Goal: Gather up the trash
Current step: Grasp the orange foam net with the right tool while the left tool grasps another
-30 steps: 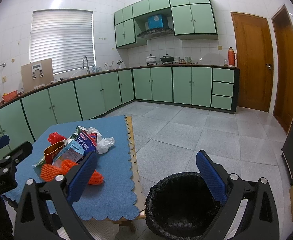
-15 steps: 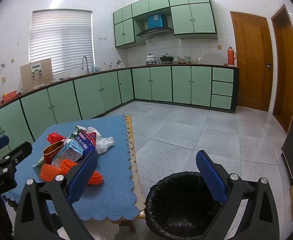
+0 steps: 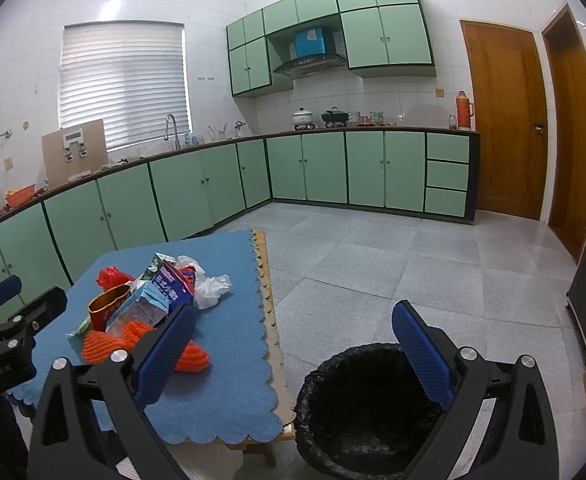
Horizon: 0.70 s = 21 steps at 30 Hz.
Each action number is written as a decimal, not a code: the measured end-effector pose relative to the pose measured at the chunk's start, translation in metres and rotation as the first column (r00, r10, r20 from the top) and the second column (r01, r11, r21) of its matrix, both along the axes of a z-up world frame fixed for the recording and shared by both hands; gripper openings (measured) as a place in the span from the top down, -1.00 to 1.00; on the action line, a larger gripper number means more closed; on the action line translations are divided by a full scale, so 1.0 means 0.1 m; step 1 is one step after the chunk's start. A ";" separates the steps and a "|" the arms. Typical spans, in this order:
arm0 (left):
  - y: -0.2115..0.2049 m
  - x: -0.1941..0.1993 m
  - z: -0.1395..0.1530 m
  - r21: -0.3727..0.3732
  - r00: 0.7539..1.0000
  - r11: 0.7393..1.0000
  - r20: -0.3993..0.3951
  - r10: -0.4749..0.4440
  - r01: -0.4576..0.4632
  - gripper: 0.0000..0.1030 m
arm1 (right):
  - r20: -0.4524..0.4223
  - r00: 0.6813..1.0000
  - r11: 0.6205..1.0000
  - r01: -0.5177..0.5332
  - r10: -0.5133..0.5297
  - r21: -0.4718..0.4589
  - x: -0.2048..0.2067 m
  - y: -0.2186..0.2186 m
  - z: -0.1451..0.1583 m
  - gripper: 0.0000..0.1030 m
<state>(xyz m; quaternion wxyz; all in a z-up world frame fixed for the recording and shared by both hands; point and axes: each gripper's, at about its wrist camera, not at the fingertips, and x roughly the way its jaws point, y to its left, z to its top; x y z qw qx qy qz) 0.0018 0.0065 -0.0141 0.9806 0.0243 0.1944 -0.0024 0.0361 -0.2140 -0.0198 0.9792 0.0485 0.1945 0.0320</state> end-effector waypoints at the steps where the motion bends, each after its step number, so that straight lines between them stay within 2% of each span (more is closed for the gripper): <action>1: 0.01 0.01 -0.01 0.002 1.000 1.000 0.002 0.006 -0.006 -0.90 | 0.006 1.000 1.000 -0.008 0.008 -0.003 0.01 0.03 0.00 -0.88; 5: 0.14 0.04 -0.06 0.020 0.999 0.999 0.026 0.043 -0.044 -0.90 | 0.029 0.998 0.999 -0.048 0.048 -0.007 0.07 0.12 -0.02 -0.88; 12: 0.42 0.11 -0.21 0.042 0.995 0.994 0.020 0.102 -0.103 -0.90 | 0.030 0.991 0.989 -0.132 0.130 0.074 0.32 0.26 -0.15 -0.88; 19: 0.62 0.22 -0.42 0.034 0.992 0.991 -0.024 0.126 -0.126 -0.90 | -0.014 0.981 0.981 -0.192 0.193 0.036 0.60 0.54 -0.46 -0.88; 21: 0.64 0.25 -0.49 0.038 0.991 0.991 -0.040 0.127 -0.126 -0.90 | -0.040 0.973 0.974 -0.224 0.225 0.028 0.68 0.66 -0.58 -0.81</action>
